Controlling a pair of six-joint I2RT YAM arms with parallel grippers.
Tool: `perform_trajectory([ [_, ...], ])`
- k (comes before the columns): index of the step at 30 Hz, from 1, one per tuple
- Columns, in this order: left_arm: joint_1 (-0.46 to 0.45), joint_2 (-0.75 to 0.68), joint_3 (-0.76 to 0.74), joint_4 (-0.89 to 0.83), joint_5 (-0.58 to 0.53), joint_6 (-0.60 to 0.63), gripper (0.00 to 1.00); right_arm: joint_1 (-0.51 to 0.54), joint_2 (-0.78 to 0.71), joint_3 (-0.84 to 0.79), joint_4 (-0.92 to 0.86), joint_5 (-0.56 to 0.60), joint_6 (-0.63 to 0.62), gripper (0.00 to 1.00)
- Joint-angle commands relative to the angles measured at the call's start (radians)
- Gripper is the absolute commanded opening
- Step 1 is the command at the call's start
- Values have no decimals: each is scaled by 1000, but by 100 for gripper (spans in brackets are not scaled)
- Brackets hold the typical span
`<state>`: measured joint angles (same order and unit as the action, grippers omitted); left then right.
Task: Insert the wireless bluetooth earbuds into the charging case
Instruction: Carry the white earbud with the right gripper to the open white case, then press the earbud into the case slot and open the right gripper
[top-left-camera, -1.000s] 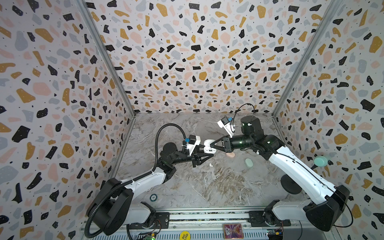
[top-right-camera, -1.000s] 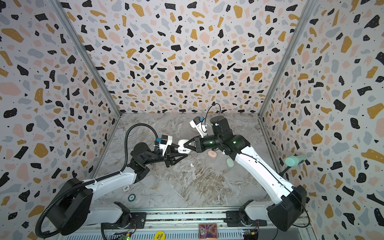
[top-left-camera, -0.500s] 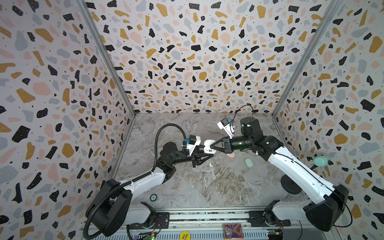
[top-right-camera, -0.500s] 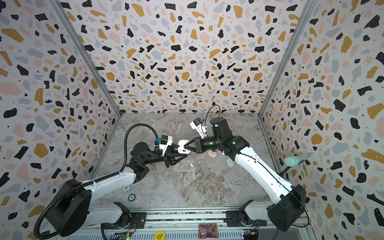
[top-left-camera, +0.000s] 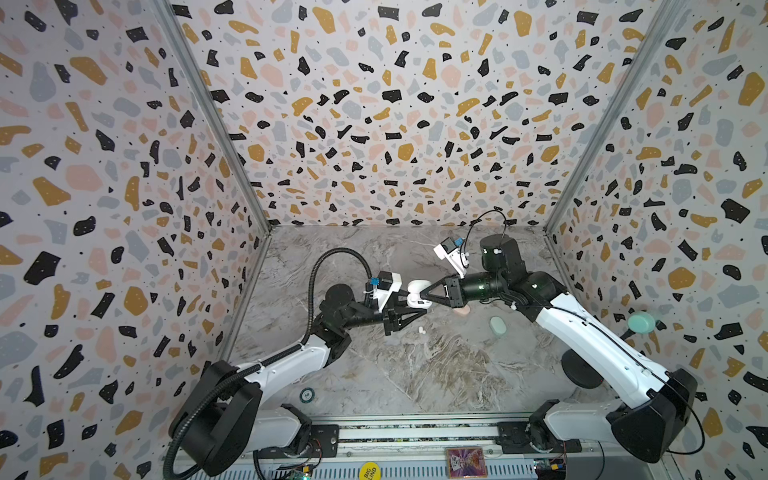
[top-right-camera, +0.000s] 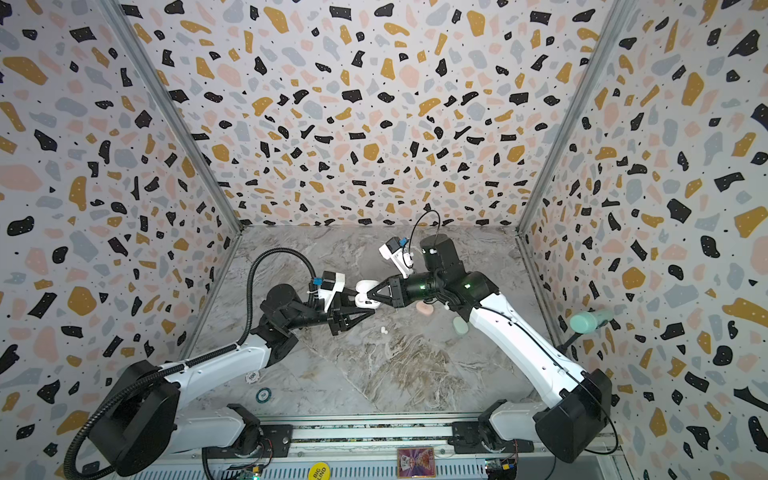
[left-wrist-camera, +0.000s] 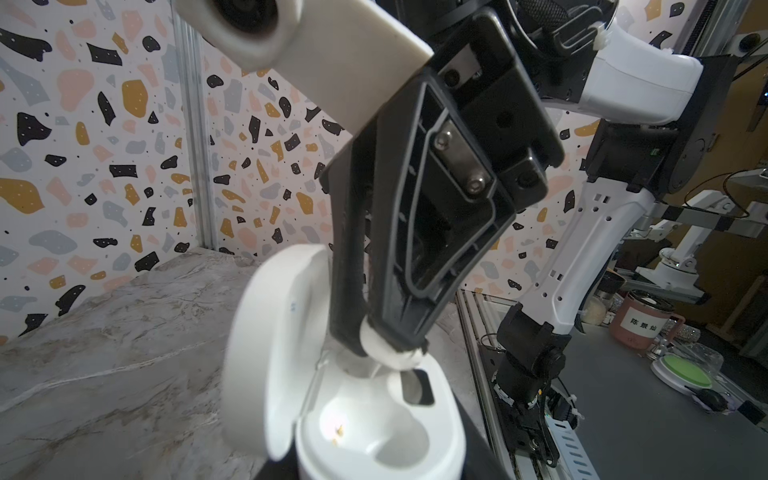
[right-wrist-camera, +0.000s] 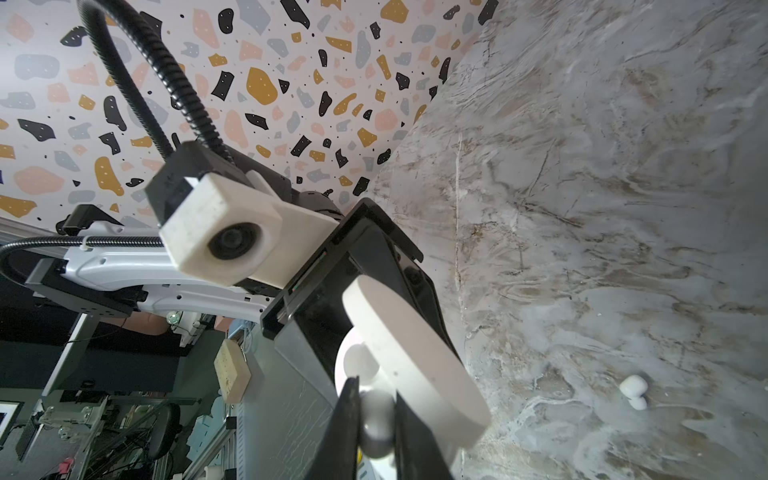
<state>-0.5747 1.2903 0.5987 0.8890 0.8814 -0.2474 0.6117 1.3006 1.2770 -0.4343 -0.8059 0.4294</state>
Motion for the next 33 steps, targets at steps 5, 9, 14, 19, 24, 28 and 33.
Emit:
perform_trajectory([
  [5,-5,-26,35,42,1,19,33,15,-12,-7,-19,-29,-1,12],
  [9,-5,-30,35,42,2,21,33,14,-6,-7,-45,-7,-13,13],
  [14,-5,-35,37,38,2,22,33,12,-5,-1,-65,42,-14,22],
  [19,-5,-36,38,34,9,22,33,9,6,29,-92,79,-10,33],
  [24,-5,-35,33,31,9,19,33,8,10,64,-105,105,-13,44],
  [28,-5,-32,31,31,7,20,33,9,13,108,-155,142,-30,53],
  [33,-4,-28,23,30,-1,22,33,10,3,147,-209,163,-46,61],
])
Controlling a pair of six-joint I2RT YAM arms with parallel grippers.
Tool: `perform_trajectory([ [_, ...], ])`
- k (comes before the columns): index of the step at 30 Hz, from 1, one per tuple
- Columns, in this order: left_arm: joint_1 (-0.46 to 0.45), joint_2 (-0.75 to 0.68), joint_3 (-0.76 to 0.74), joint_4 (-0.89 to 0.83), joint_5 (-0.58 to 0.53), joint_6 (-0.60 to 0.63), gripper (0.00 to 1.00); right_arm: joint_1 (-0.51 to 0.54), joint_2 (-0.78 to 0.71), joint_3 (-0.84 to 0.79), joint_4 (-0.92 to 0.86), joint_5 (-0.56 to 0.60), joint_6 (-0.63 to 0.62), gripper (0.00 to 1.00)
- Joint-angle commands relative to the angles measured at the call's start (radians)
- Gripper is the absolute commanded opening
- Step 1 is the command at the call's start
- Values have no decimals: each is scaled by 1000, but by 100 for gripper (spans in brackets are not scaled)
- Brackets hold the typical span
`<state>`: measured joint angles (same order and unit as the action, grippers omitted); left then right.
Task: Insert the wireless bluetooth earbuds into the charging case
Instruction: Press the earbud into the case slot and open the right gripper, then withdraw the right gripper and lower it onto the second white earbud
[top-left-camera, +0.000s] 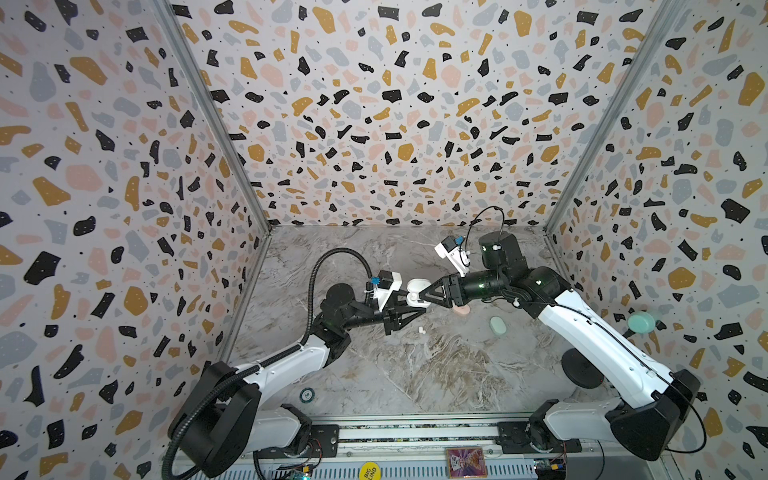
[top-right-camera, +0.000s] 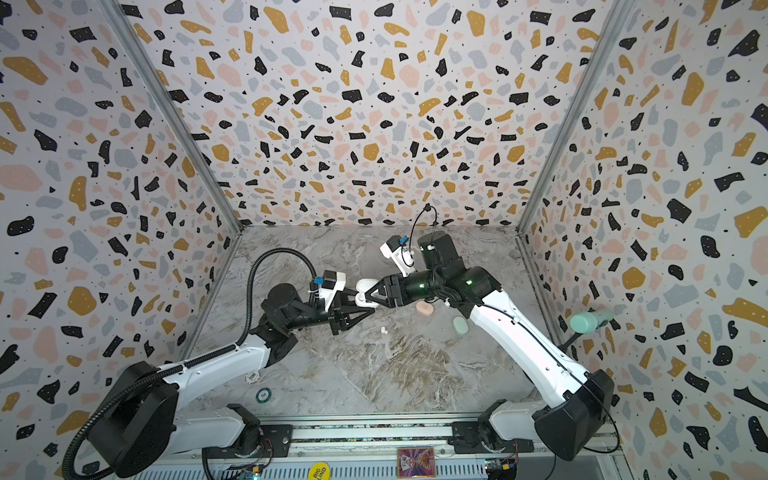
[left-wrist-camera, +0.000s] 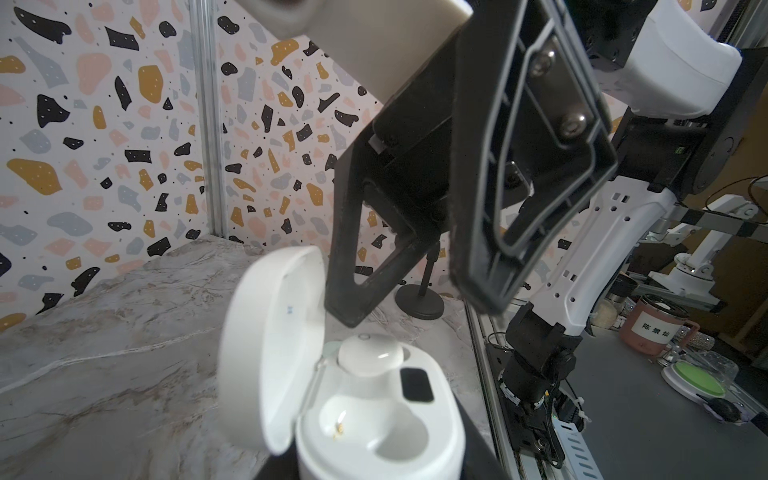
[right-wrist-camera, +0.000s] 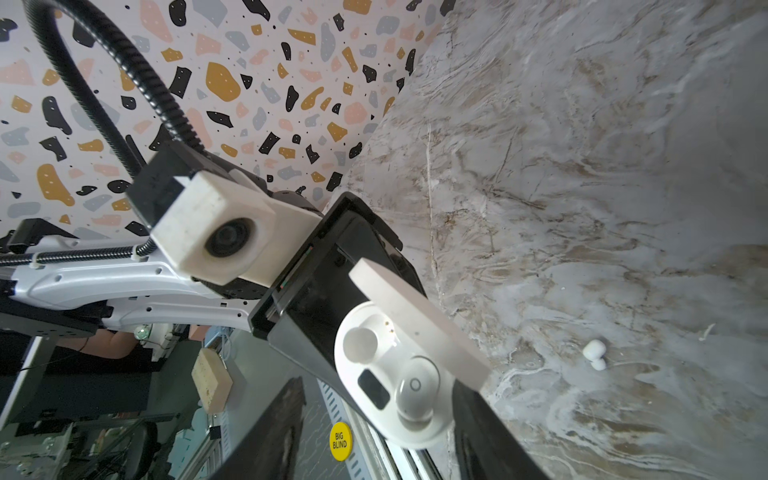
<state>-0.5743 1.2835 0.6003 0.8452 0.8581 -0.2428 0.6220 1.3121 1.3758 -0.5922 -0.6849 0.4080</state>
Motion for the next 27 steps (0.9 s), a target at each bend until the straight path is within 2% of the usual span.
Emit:
perform_trajectory([
  [1,-4,-20,19,74,17,18,33,-1,-12,52,-56,42,-24,61],
  [7,49,-11,-18,91,-11,2,32,5,-65,24,-78,53,-22,64],
  [16,149,-30,-53,80,-48,-7,32,5,-151,-291,51,160,59,67],
  [21,180,-44,-53,79,-57,-10,32,27,-39,-350,67,324,119,65],
  [27,184,-53,-59,92,-63,-21,32,83,182,-263,25,508,209,58],
])
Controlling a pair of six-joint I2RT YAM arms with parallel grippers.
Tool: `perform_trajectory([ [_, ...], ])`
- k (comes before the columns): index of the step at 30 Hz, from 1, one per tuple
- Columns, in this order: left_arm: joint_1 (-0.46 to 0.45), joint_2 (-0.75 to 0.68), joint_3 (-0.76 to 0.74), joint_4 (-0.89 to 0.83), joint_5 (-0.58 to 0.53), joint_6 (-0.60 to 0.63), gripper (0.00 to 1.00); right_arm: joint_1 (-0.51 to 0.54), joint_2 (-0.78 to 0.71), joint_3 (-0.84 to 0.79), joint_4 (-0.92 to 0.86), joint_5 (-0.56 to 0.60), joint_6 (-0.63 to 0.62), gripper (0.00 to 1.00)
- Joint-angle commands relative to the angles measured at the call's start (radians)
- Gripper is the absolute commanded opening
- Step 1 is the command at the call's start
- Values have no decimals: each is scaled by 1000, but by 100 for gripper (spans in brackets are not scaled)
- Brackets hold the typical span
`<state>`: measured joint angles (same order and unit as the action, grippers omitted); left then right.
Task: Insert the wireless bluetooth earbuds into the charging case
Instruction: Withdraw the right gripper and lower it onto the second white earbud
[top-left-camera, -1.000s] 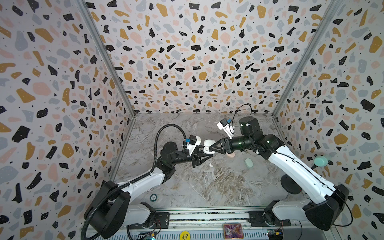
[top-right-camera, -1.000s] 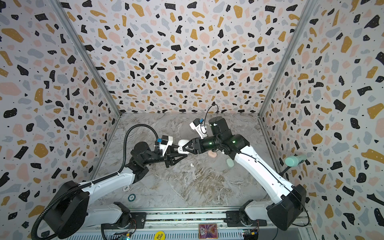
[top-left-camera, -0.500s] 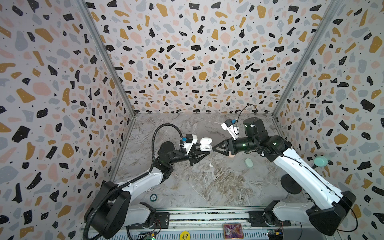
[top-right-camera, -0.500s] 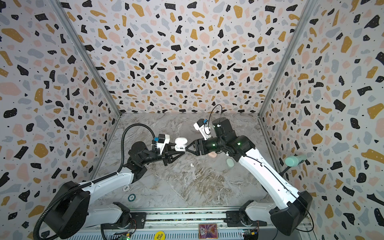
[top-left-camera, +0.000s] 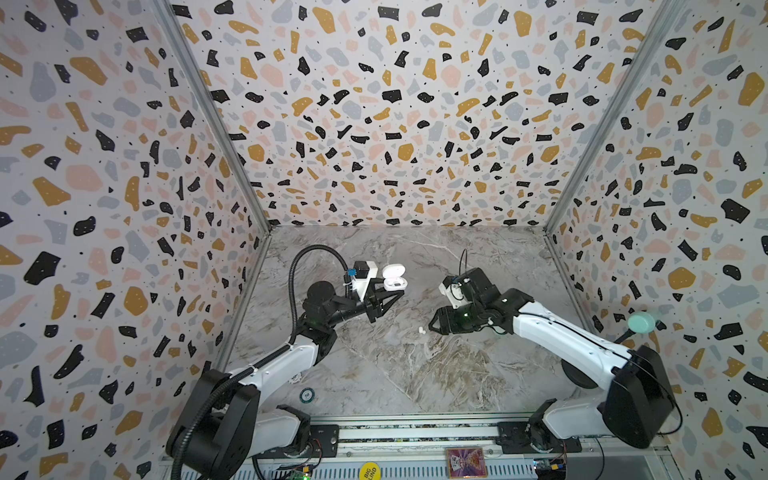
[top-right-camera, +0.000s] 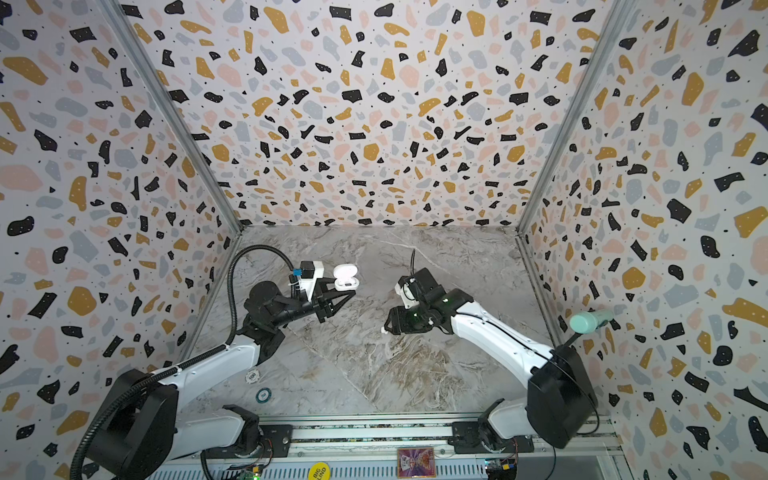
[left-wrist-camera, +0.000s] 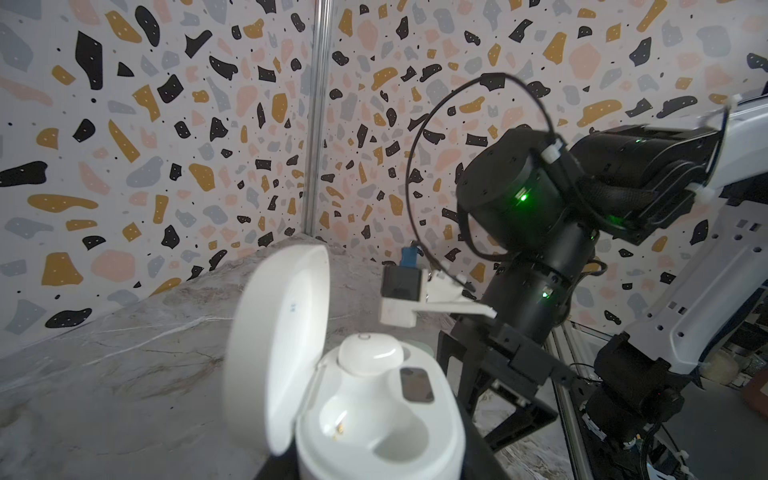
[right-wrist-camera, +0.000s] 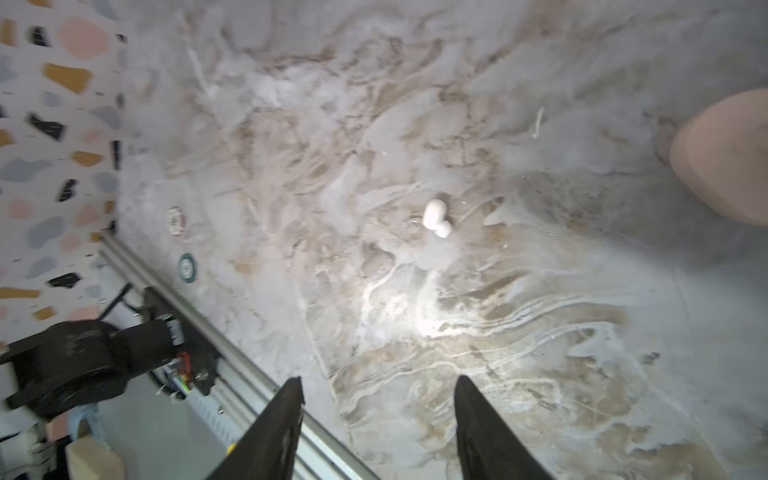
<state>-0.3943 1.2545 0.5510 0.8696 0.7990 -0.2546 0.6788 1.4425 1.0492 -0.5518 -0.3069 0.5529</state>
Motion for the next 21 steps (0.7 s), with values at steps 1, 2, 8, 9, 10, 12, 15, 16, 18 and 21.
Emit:
perform_trajectory([
  [1,6,-26,-11,70,-3,-9,32,46,90,89,-18,156,69,57],
  [2,6,-31,-12,69,-4,-10,32,64,128,119,-32,185,79,56],
  [8,11,-37,-11,75,-9,-14,32,137,310,243,-49,289,129,48],
  [9,12,-37,-11,76,-9,-15,32,140,324,248,-43,294,136,47],
  [10,12,-39,-11,77,-9,-17,32,140,337,248,-33,296,143,45],
  [12,14,-45,-14,78,-9,-15,32,140,359,254,-21,306,153,42],
  [15,14,-50,-16,78,-11,-15,32,140,389,275,-19,331,156,40],
  [16,15,-50,-16,78,-11,-15,32,140,397,280,-18,338,159,40],
  [18,15,-50,-16,77,-11,-16,32,140,417,291,-16,348,159,39],
  [21,17,-53,-16,79,-11,-17,32,139,447,302,-13,352,156,38],
])
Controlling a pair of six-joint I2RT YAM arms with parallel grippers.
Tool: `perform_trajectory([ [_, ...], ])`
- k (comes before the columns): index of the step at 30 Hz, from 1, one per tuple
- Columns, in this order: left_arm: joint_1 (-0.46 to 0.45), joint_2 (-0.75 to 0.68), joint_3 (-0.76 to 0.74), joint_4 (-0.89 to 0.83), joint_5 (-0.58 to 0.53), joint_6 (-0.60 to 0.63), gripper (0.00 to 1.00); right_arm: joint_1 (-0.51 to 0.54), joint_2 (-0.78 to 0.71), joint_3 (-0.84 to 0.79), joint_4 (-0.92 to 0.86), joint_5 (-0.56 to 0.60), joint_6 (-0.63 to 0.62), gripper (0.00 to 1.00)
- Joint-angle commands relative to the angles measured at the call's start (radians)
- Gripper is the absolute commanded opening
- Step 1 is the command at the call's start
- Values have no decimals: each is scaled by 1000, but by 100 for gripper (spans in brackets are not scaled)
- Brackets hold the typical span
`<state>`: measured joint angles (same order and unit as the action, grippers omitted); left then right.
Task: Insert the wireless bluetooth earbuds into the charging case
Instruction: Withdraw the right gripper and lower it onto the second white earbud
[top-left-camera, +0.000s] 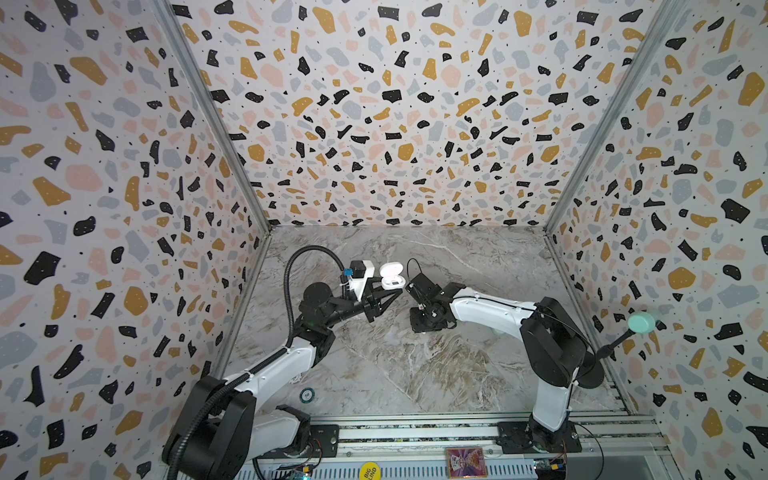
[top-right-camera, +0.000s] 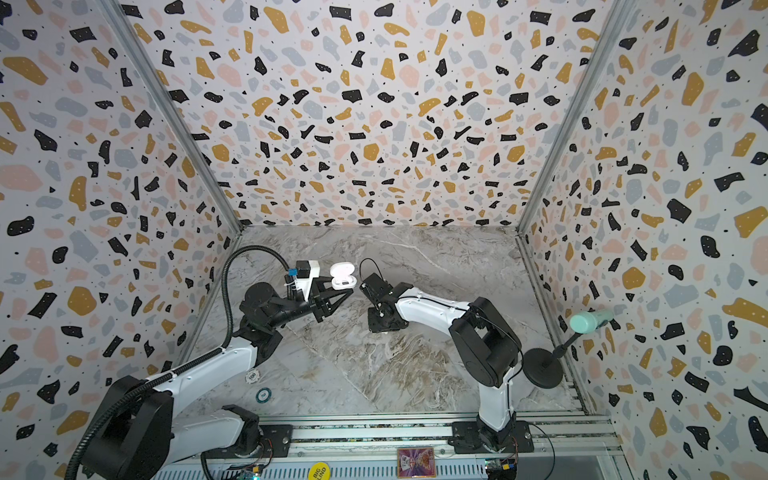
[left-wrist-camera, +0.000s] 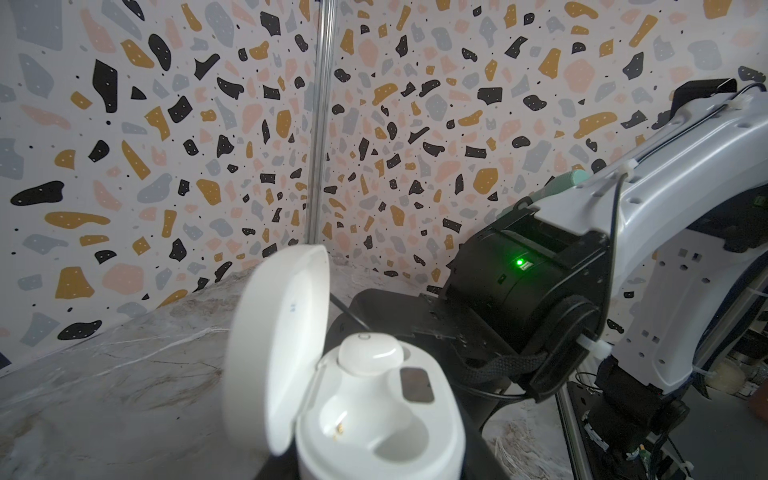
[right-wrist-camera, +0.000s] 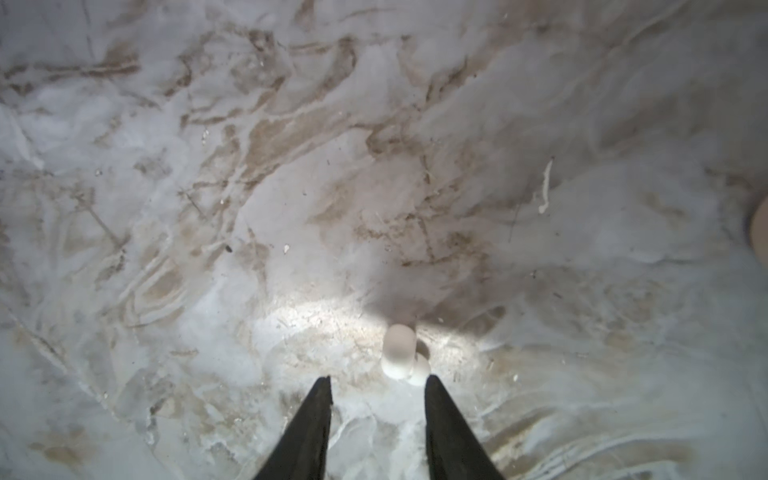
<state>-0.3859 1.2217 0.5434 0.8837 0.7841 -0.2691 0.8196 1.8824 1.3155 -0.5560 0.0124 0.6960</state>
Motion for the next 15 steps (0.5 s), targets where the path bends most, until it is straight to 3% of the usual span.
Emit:
perform_trajectory([
  [1,8,-21,-9,64,4,-2,32,-2,16,36,-6,34,12,38],
  [15,11,-24,-8,64,4,-5,32,-5,78,35,9,44,-6,28],
])
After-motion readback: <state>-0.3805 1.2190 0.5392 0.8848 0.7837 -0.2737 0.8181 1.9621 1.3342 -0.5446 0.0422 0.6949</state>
